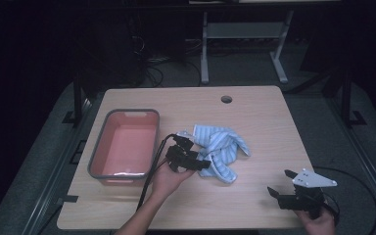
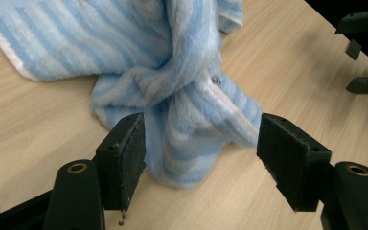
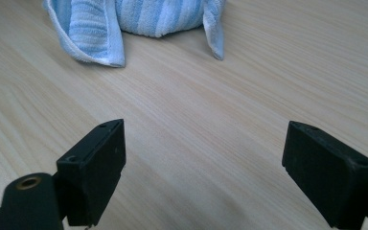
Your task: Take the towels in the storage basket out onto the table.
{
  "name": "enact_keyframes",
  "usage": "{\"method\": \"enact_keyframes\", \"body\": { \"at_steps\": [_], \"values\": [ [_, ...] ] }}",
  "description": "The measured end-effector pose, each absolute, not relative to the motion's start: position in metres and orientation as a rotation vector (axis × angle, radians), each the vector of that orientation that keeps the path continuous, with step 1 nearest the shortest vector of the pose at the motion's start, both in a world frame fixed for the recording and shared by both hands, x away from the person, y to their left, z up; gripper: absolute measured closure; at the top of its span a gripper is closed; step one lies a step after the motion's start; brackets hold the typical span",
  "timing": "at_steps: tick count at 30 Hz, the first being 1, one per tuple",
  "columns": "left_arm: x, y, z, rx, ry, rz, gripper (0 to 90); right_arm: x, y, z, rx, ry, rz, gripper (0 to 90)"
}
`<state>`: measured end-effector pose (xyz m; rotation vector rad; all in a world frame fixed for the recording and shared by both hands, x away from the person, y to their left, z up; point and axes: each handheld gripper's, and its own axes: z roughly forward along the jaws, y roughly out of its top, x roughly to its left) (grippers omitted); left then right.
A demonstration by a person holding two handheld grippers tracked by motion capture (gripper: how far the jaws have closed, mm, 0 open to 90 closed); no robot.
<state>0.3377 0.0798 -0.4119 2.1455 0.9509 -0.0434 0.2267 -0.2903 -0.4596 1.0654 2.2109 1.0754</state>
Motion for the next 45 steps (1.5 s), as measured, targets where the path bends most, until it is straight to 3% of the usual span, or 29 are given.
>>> {"method": "enact_keyframes", "body": {
  "at_steps": [45],
  "values": [
    [0.28,0.113,-0.434,2.121,0.911,-0.045,33.7,0.228,-0.288,-0.461,1.061,2.21,1.058,14.4]
  ]
}}
